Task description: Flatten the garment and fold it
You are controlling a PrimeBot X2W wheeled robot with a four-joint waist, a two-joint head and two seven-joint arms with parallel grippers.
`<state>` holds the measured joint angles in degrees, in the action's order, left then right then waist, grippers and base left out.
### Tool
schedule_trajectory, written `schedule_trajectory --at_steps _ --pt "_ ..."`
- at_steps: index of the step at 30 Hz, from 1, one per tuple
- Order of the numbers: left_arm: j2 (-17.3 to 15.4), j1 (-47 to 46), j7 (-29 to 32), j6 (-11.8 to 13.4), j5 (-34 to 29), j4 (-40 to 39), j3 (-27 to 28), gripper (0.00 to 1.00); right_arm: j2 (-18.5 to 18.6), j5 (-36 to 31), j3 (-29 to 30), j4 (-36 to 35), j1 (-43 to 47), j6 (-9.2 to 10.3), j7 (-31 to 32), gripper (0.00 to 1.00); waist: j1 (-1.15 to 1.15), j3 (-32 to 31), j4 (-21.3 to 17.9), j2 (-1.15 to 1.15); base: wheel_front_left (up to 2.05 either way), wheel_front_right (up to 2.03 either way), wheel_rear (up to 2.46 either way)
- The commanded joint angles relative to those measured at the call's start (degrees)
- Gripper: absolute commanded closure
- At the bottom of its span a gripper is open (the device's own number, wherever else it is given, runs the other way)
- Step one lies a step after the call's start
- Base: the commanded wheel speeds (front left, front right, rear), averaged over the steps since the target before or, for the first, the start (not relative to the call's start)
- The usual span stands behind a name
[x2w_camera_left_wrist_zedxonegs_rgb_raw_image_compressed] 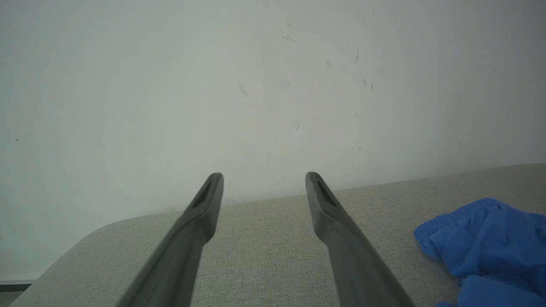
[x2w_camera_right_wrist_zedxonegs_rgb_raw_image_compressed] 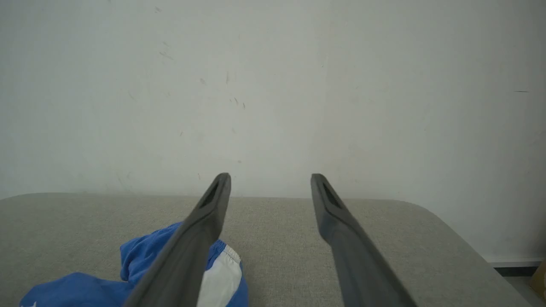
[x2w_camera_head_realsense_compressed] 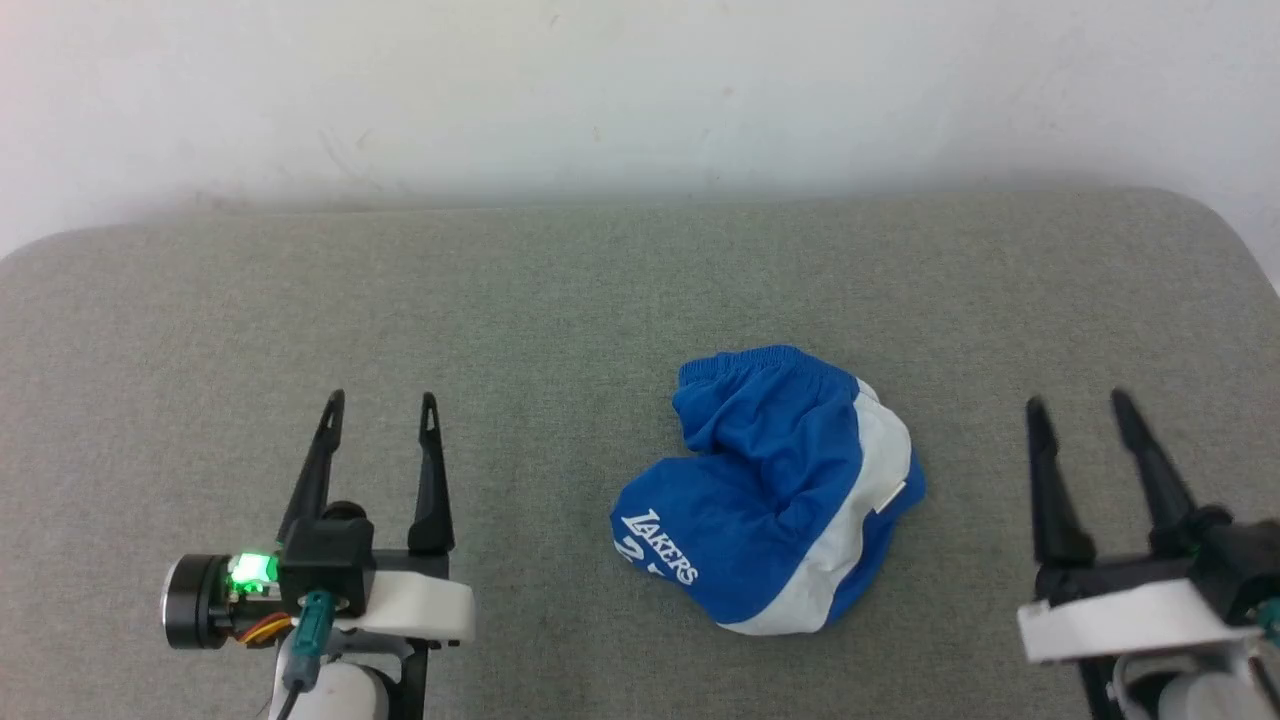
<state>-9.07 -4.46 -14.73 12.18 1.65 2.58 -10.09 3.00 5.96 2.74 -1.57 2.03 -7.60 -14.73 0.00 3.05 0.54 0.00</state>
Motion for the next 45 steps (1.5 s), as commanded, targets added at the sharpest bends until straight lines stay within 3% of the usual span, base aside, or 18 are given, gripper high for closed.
schedule_trajectory --at_steps 1,6,9,12,13,14,22,27,32,41,45 --pt "0.35 1.05 -0.27 0.28 -0.41 -0.43 0.69 0.00 -0.13 -0.12 0.80 -0.77 -2.68 0.11 -0.27 0.00 0.00 0.20 -0.05 0.00 0.00 0.00 0.00" --pt "0.56 0.87 -0.27 0.10 -0.41 -0.84 1.44 0.00 2.24 -2.34 1.45 -2.78 -10.80 0.11 -0.27 0.00 0.00 0.97 0.02 0.00 0.00 0.00 0.00" --pt "0.67 0.41 -0.27 0.01 -0.61 -1.00 1.64 0.00 6.92 -1.50 -0.30 -1.21 -16.36 0.11 -0.27 0.00 0.00 1.65 0.28 0.00 0.00 0.00 0.00" --pt "0.81 -0.09 -0.27 -0.06 -0.76 -1.02 1.73 0.00 13.50 1.13 -6.21 4.60 -21.38 0.11 -0.27 0.00 0.00 2.21 0.73 0.00 0.00 0.00 0.00" --pt "0.81 -0.09 -0.27 -0.06 -0.76 -1.02 1.73 0.00 13.50 1.13 -6.21 4.60 -21.38 0.11 -0.27 0.00 0.00 2.21 0.73 0.00 0.00 0.00 0.00" --pt "0.89 -0.19 -0.27 -0.06 -0.76 -1.06 1.75 0.00 15.84 2.66 -9.13 7.03 -23.04 0.11 0.35 0.00 0.00 2.39 0.88 0.00 0.00 0.00 0.00" --pt "1.51 -1.37 -0.27 -0.15 -0.80 -2.00 1.93 0.00 32.76 22.00 -35.43 12.82 -37.61 0.11 22.86 0.00 0.00 5.59 2.27 0.00 0.00 0.00 0.00" --pt "2.07 -2.84 -0.27 -0.17 -0.88 -2.33 1.80 0.00 38.24 34.41 -49.08 14.09 -44.79 0.11 39.05 0.00 0.00 8.16 3.46 0.00 0.00 0.00 0.00" --pt "2.91 -4.89 -0.27 -0.25 -0.89 -2.58 1.21 0.00 38.40 40.94 -56.91 17.97 -51.10 0.11 44.96 0.00 0.00 11.12 5.16 0.00 0.00 0.00 0.00" --pt "4.45 -8.40 -0.27 -0.43 -0.45 -2.32 0.09 0.00 33.74 45.12 -68.41 29.93 -55.95 0.11 44.95 0.00 0.00 16.11 8.21 0.00 0.00 0.00 0.00" --pt "4.87 -8.70 -0.27 -0.26 -0.38 -1.86 -0.02 0.00 32.72 47.37 -72.88 32.10 -55.75 0.11 43.29 0.00 0.00 16.23 8.29 0.00 0.00 0.00 0.00"
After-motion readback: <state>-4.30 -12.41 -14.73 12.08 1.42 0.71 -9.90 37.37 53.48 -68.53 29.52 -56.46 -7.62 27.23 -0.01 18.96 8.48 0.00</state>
